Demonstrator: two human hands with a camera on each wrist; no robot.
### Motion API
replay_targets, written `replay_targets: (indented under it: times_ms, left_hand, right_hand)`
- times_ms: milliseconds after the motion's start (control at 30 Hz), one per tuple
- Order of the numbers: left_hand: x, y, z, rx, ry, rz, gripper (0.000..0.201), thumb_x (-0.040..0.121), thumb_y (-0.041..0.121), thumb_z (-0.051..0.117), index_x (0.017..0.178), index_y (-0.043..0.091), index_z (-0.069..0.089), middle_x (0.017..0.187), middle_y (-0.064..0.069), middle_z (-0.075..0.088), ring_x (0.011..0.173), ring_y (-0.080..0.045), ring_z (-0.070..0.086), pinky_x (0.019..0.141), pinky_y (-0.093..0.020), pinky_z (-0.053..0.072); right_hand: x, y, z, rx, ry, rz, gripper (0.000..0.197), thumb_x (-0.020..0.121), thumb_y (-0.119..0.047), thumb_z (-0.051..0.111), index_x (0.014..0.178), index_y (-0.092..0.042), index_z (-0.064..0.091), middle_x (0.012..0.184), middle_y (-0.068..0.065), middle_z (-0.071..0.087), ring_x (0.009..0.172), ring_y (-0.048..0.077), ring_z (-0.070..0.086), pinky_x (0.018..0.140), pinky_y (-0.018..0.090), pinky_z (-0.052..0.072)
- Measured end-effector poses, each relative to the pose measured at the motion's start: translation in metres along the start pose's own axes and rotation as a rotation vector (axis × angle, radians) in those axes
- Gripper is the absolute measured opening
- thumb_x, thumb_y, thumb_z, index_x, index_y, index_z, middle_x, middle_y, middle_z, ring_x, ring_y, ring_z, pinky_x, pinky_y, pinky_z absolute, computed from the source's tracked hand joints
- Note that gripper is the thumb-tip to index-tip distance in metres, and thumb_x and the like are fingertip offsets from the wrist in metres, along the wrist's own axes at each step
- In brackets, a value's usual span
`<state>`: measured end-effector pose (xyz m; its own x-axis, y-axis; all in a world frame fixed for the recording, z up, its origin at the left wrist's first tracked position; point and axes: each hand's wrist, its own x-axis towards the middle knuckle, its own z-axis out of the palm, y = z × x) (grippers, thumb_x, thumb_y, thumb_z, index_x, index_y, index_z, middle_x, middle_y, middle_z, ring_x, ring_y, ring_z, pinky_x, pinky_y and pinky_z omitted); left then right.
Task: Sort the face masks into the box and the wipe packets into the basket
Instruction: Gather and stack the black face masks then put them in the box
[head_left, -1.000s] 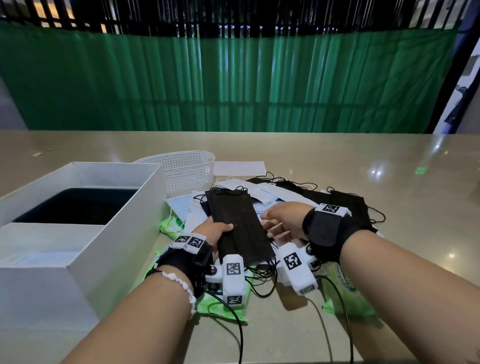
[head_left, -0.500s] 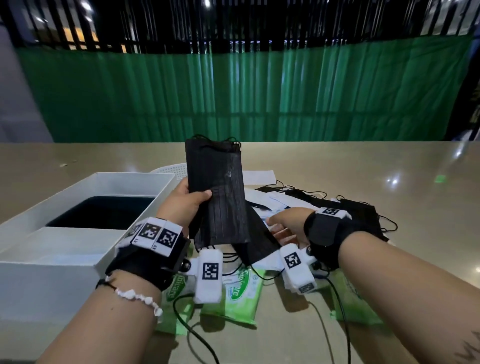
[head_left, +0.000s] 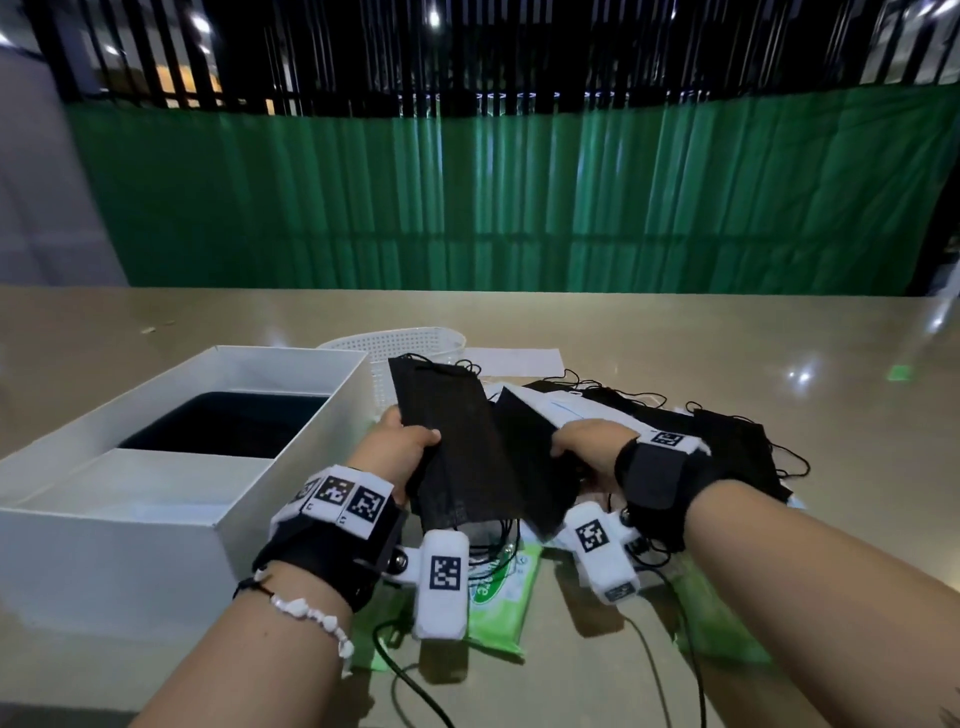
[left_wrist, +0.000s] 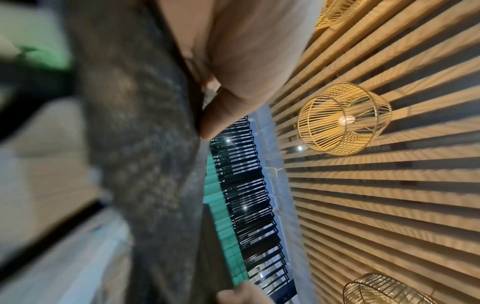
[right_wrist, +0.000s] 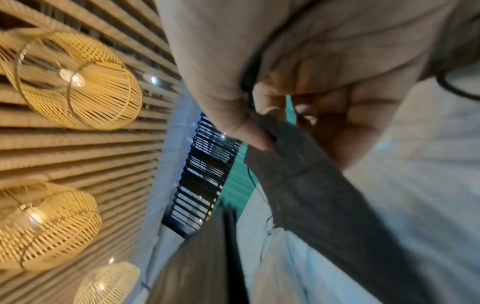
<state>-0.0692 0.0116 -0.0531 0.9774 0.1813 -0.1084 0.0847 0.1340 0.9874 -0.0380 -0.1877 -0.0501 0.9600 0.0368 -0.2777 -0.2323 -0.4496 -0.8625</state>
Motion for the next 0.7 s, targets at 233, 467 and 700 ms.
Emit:
replay_targets:
  times_ms: [233,467,700]
  left_hand:
    - [0.017,-0.027,0.017,-0.03,-0.001,-0.136,0.032,0.087,0.0,0.048,0.118,0.007,0.049,0.111,-0.017,0.061,0.092,-0.033,0.062,0.089,-0.052,0.05]
    - [0.02,-0.06,0.023,-0.262,0.053,-0.373,0.039,0.092,0.023,0.049,0.122,0.0,0.059,0.113,-0.019,0.066,0.104,-0.035,0.063,0.095,-0.054,0.047]
    - [0.002,-0.046,0.014,-0.34,-0.109,-0.369,0.04,0.099,0.035,0.04,0.099,0.003,0.062,0.083,-0.014,0.073,0.077,-0.025,0.071,0.068,-0.039,0.058]
  right_hand:
    - [-0.025,-0.016,-0.048,0.608,0.115,-0.185,0.016,0.088,0.001,0.042,0.076,-0.009,0.048,0.067,0.013,0.056,0.048,0.017,0.06,0.046,0.027,0.054]
    - [-0.029,-0.024,-0.017,0.693,-0.187,-0.177,0.011,0.092,-0.004,0.042,0.088,-0.008,0.051,0.062,0.008,0.063,0.047,0.014,0.062,0.043,0.024,0.052]
    - [-0.008,0.034,0.02,-0.021,-0.218,0.072,0.017,0.095,-0.019,0.05,0.081,-0.009,0.047,0.061,0.012,0.057,0.044,0.02,0.053,0.043,0.028,0.043]
